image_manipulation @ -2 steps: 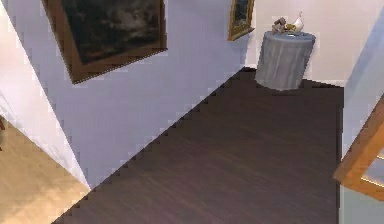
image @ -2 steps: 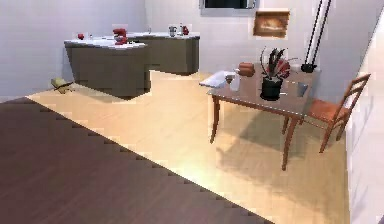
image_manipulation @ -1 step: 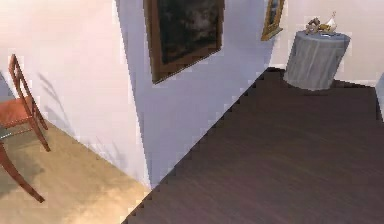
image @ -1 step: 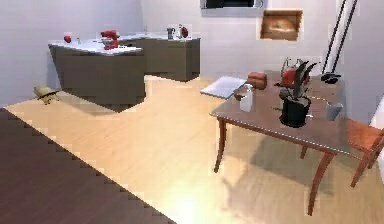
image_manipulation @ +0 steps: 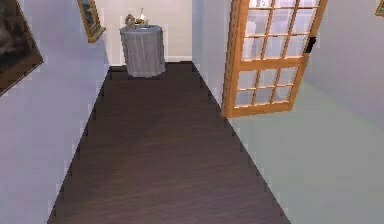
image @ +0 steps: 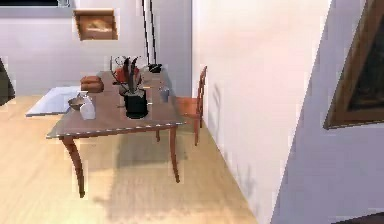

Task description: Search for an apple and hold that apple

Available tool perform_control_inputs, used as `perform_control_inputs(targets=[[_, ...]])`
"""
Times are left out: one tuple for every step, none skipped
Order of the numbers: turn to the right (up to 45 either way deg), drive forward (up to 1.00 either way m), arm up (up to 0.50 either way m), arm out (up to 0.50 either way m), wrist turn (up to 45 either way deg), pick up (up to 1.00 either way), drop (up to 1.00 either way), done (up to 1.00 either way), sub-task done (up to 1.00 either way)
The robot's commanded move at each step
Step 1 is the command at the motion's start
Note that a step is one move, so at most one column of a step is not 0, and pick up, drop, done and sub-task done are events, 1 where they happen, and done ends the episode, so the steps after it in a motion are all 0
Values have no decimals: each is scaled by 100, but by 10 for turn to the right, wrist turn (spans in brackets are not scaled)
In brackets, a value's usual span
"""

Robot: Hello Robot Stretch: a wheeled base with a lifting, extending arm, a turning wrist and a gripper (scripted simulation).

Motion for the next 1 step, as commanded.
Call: perform_control_inputs(targets=[[270,0,0,0,0,0,0,0,0]])
